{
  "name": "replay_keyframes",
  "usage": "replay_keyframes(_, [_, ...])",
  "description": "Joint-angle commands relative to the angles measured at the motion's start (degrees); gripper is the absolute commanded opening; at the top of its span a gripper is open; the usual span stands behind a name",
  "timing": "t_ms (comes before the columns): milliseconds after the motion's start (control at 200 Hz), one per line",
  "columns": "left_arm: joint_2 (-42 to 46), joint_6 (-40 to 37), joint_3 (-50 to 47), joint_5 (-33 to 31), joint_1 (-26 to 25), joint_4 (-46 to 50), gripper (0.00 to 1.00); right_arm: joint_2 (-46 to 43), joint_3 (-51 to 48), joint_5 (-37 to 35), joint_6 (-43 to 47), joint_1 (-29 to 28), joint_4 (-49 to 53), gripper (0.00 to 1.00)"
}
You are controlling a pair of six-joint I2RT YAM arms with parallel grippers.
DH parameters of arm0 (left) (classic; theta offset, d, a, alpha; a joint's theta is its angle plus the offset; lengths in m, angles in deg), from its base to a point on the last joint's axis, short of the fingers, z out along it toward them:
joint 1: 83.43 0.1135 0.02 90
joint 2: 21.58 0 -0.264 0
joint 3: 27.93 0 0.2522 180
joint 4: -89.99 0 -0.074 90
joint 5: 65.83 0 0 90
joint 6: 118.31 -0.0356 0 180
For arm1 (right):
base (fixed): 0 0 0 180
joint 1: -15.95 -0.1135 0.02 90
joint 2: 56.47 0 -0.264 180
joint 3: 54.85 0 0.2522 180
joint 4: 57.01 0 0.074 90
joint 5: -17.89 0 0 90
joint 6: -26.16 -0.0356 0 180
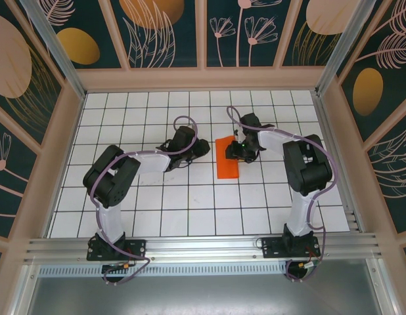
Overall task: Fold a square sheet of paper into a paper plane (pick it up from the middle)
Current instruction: Hold the square sheet of paper at the center of the table.
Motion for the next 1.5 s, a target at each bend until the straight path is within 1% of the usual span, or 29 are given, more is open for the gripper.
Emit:
replay_keyframes(0, [-2.2, -0.4, 0.5, 3.3, 0.2, -4.6, 0.29, 8.5, -2.6, -7.7, 2.0, -1.8, 0.4, 0.49])
replay_keyframes(210, [-4.4, 0.5, 1.6, 6.9, 0.2, -6.5, 0.22, 9.5, -1.9, -8.1, 1.7, -1.8, 0.8, 0.50])
replay_keyframes(460, [-6.2, 0.7, 3.0, 9.5, 0.1, -6.4, 0.17, 10.2, -2.4, -7.9, 1.3, -1.9, 0.4, 0.50])
replay_keyframes(671, [-8.5, 1.2, 4.8, 13.7, -0.2, -7.2, 0.13, 11.0, -2.5, -8.2, 0.8, -2.1, 0.5, 0.50])
replay_keyframes(871, [-10.0, 1.5, 6.0, 15.3, -0.4, -7.4, 0.09, 11.6, -2.4, -8.5, 0.5, -2.1, 0.5, 0.51])
replay_keyframes(1496, [-12.8, 1.6, 8.7, 17.7, -0.7, -5.5, 0.07, 11.9, -2.6, -8.7, 3.0, -2.2, 0.7, 0.50])
